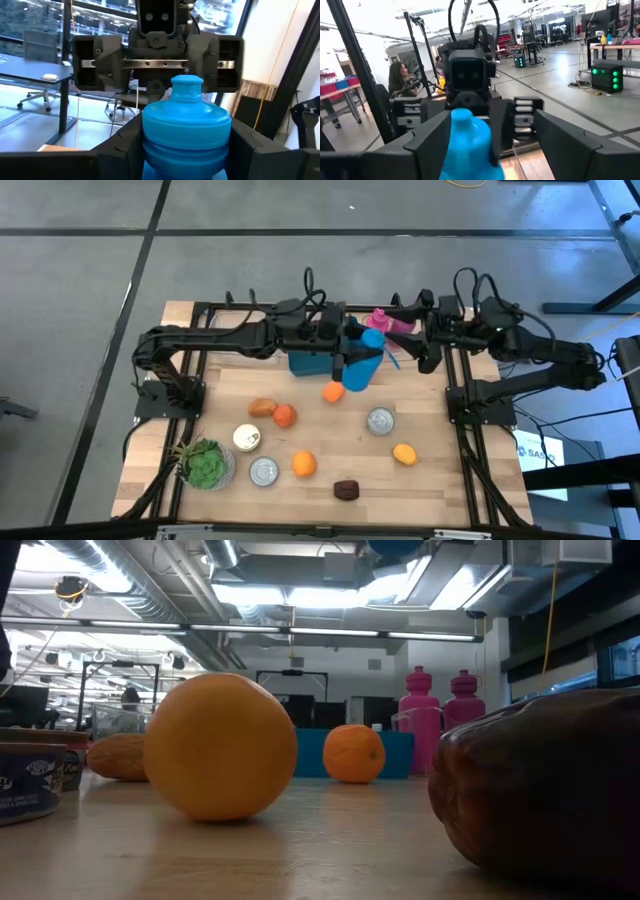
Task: Pick & Place Food Item
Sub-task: Put the blue tumbler into the right transparent bin
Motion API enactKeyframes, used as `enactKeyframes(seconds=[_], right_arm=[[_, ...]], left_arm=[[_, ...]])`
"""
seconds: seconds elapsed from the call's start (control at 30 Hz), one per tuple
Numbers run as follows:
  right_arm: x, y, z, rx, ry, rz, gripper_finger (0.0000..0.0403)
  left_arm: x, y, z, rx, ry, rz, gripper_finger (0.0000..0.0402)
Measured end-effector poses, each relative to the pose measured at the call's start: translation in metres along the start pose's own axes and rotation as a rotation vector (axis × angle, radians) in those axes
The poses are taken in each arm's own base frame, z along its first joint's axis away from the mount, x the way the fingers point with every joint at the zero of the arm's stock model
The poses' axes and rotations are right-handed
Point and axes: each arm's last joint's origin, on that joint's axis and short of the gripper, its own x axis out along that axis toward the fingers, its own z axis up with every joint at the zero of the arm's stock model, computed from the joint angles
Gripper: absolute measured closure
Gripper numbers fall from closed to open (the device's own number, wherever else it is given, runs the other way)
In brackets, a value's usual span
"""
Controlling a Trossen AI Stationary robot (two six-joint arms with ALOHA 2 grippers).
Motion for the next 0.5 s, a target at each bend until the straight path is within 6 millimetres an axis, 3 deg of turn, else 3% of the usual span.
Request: enactKeyframes(seconds=[0.5], right_arm=[[0.0033, 0.0056, -0.0012, -0.016, -0.005, 0.045, 0.0167]], left_arm=[[0.0, 0.0044, 0.0055, 0.037, -0.053, -0.02, 0.0228]])
